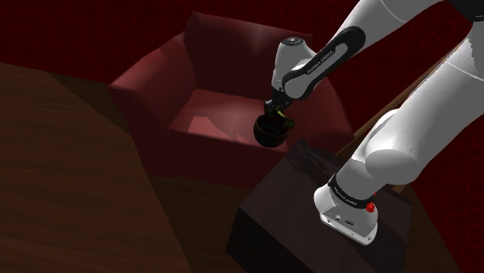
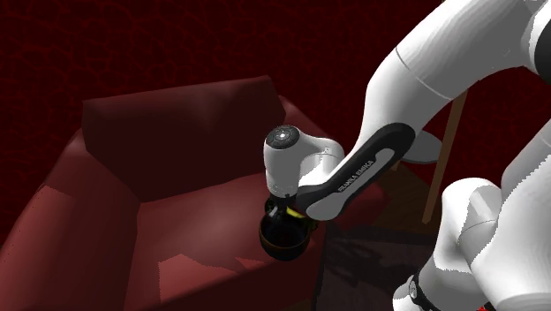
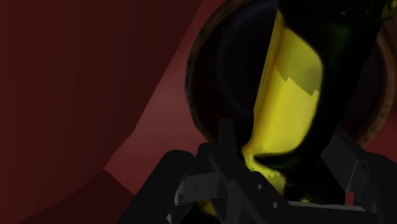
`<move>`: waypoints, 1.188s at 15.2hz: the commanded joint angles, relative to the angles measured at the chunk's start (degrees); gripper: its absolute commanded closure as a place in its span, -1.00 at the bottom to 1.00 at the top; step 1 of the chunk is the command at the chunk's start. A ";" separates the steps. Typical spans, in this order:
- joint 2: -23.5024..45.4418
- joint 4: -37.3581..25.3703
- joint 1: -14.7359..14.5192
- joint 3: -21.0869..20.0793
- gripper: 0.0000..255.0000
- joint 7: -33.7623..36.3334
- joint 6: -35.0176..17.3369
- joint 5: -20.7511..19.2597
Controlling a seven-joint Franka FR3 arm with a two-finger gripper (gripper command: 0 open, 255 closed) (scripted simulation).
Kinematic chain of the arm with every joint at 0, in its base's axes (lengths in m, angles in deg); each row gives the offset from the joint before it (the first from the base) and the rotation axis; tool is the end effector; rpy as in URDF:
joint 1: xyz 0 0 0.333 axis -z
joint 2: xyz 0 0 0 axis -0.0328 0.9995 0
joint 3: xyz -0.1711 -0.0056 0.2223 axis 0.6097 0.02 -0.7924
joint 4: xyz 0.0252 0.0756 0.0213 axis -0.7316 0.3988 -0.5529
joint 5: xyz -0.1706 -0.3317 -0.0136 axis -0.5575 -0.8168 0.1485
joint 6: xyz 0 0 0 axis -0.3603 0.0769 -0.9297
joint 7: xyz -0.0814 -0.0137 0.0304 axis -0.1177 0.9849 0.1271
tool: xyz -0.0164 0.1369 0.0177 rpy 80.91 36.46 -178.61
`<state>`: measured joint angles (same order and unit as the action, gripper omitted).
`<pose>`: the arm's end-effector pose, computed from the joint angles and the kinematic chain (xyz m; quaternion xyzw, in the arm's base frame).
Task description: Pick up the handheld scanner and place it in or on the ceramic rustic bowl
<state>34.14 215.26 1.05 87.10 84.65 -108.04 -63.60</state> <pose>0.3844 -0.1402 0.2053 0.9718 -0.2110 0.0219 0.1027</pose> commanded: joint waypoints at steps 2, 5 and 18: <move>2.85 0.10 0.11 0.15 1.00 0.72 -3.00 -0.39; 5.84 0.05 0.21 0.25 1.00 1.49 -5.92 -0.76; 6.47 0.01 0.21 0.25 -1.00 1.67 -6.49 -0.82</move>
<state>40.61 215.26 1.26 87.35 86.31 -114.53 -64.42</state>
